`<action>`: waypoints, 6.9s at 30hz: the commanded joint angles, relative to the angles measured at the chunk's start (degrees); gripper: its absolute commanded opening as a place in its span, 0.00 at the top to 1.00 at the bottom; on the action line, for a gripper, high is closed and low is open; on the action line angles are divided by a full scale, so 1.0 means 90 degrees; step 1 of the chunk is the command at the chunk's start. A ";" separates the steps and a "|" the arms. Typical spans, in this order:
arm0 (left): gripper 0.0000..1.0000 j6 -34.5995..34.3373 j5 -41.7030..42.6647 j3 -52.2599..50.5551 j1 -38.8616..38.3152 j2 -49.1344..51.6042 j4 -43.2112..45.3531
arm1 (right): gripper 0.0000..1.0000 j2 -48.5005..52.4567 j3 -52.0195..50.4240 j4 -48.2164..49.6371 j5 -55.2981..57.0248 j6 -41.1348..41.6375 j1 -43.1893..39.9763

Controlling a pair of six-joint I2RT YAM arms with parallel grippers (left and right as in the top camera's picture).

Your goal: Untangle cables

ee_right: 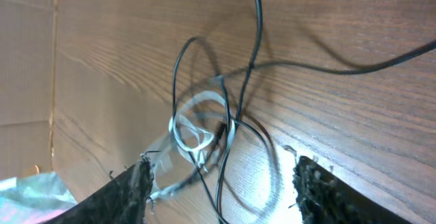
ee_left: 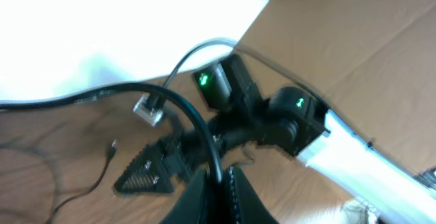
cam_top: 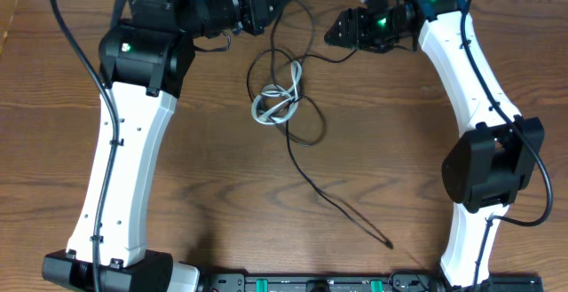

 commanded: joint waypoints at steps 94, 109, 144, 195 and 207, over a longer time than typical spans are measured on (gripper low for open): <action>0.93 0.1724 -0.3189 -0.0359 0.0911 0.0185 -0.3716 | 0.99 -0.1661 0.1243 -0.1479 0.1486 -0.1506 0.0138; 0.86 0.1579 -0.3191 -0.0481 0.0797 0.0209 -0.3825 | 0.19 0.0393 0.1258 -0.0522 0.1141 -0.0010 0.1503; 0.37 0.5219 -0.3147 -0.0719 -0.2033 0.4228 0.0384 | 0.01 -0.0862 0.1231 -0.2922 0.2132 -0.1110 -0.1525; 0.92 0.1882 -0.3689 -0.0760 0.0712 -0.0313 -0.3648 | 0.14 -0.0658 -0.1251 -0.0262 0.2412 0.0192 0.0267; 0.93 0.1520 -0.3264 -0.1018 0.0544 0.1175 -0.4563 | 0.12 -0.0653 -0.1251 0.0503 0.2280 0.0498 0.0612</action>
